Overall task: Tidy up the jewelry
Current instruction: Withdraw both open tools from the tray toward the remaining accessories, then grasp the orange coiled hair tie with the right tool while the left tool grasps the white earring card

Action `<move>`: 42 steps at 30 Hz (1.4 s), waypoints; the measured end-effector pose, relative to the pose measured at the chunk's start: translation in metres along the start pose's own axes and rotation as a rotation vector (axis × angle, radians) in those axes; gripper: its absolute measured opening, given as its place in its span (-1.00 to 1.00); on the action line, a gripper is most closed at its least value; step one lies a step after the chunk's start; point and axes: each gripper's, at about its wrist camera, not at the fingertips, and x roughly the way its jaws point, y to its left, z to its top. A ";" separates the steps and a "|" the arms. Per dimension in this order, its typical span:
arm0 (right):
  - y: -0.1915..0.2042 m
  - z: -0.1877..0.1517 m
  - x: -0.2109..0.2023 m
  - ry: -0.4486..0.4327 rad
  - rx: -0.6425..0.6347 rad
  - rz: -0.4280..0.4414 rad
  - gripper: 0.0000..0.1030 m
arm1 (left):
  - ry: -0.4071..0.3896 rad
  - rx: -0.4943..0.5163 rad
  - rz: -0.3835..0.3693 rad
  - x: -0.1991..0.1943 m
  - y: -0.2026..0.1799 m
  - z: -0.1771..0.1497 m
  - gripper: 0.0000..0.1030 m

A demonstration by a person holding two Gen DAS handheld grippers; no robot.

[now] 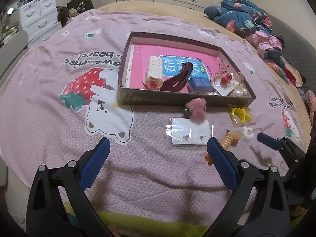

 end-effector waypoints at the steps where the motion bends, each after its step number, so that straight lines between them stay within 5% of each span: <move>1: 0.001 -0.001 0.002 -0.001 -0.003 0.003 0.83 | 0.005 -0.003 0.002 0.001 0.001 0.000 0.78; 13: 0.020 0.004 0.040 0.023 -0.054 0.010 0.87 | 0.043 -0.019 0.010 0.015 0.006 0.006 0.78; 19: 0.012 0.003 0.045 0.009 -0.069 -0.021 0.38 | 0.083 0.004 -0.013 0.032 -0.006 0.009 0.78; 32: -0.036 -0.003 0.025 -0.004 0.014 -0.044 0.37 | 0.172 0.106 -0.047 0.074 -0.047 0.015 0.78; 37: -0.052 -0.003 0.016 -0.002 0.052 -0.062 0.37 | 0.165 0.149 0.009 0.077 -0.054 0.012 0.27; 42: -0.056 -0.001 0.009 -0.007 0.059 -0.069 0.37 | 0.154 0.136 -0.015 0.069 -0.047 0.012 0.12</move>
